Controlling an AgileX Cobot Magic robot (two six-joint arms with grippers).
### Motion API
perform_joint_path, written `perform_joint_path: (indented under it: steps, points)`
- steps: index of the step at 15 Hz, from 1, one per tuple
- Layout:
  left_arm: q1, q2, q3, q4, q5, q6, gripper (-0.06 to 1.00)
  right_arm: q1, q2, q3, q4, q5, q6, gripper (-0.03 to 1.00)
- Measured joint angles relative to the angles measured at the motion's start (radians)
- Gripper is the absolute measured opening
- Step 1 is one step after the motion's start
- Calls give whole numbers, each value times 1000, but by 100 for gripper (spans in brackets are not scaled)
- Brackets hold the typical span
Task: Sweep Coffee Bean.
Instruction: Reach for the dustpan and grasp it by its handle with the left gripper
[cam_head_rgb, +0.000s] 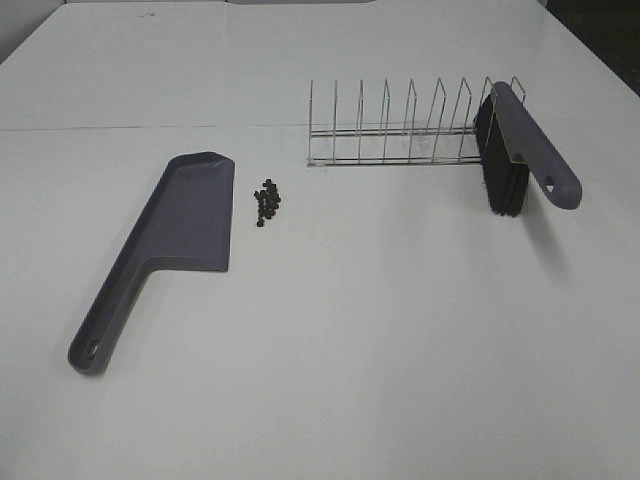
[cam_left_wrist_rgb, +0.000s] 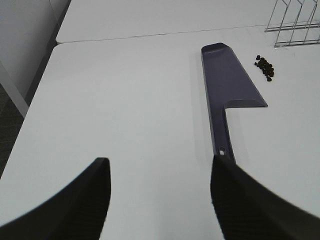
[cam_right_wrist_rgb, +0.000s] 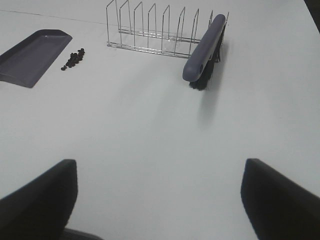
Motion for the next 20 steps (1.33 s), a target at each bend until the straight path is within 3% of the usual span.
perform_joint_path:
  steps: [20]
  points:
    - [0, 0, 0, 0, 0, 0, 55, 0, 0, 0, 0, 0, 0, 81]
